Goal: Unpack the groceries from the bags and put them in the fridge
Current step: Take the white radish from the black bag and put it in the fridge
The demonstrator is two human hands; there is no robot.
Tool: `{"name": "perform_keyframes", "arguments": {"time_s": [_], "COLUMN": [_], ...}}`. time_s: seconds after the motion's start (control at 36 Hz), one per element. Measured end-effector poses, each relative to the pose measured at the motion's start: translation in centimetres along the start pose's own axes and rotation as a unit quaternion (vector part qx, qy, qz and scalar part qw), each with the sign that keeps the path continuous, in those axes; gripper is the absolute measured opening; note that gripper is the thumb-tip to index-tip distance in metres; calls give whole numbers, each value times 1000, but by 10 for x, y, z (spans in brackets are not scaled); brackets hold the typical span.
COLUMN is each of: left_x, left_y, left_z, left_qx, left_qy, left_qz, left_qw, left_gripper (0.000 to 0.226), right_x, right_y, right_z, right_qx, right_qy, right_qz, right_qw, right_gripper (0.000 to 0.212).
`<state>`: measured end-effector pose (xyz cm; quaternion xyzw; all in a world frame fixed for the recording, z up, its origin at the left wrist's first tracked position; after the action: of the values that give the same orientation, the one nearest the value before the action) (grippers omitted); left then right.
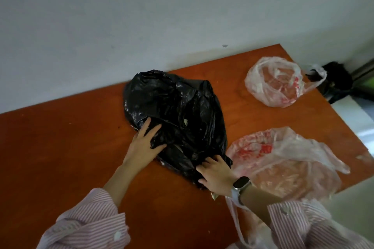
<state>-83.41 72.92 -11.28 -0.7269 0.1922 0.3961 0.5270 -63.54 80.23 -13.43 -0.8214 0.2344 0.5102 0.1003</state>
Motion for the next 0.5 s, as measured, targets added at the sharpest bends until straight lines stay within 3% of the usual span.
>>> {"name": "perform_keyframes", "arguments": {"time_s": [0.06,0.14,0.25,0.36,0.44,0.5], "left_x": [0,4,12,28,30,20], "left_y": [-7,-20,-43,-75,-90,-89], "left_z": [-3,-8,-6,12,29,36], "left_qx": [-30,-80,-125,-119,-108,-96], "left_qy": [-71,-148,-193,-197,-190,-191], "left_qz": [-47,-82,-115,-176,-211,-172], "left_qw": [996,982,966,957,953,962], "left_gripper": [65,61,56,46,41,41], "right_x": [-3,-24,-67,-91,-90,-82], "right_y": [-13,-52,-99,-139,-136,-123], "right_z": [1,8,7,2,-1,-2], "right_qx": [10,80,179,260,227,182], "right_qy": [-27,-138,-227,-249,-220,-202], "right_qz": [13,35,81,124,157,160], "right_qw": [999,987,954,924,936,949], "right_gripper": [20,2,7,17,35,43]}}
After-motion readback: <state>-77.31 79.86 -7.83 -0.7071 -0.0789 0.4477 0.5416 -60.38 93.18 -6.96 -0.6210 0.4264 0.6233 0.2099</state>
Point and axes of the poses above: each hand's wrist, its own z-axis towards the middle knuckle, its own x-axis out of the palm, y = z × x, the point moved 8 cm from there along z, towards the middle knuckle, and after that the axes turned 15 degrees about x, right-handed, at the moved point
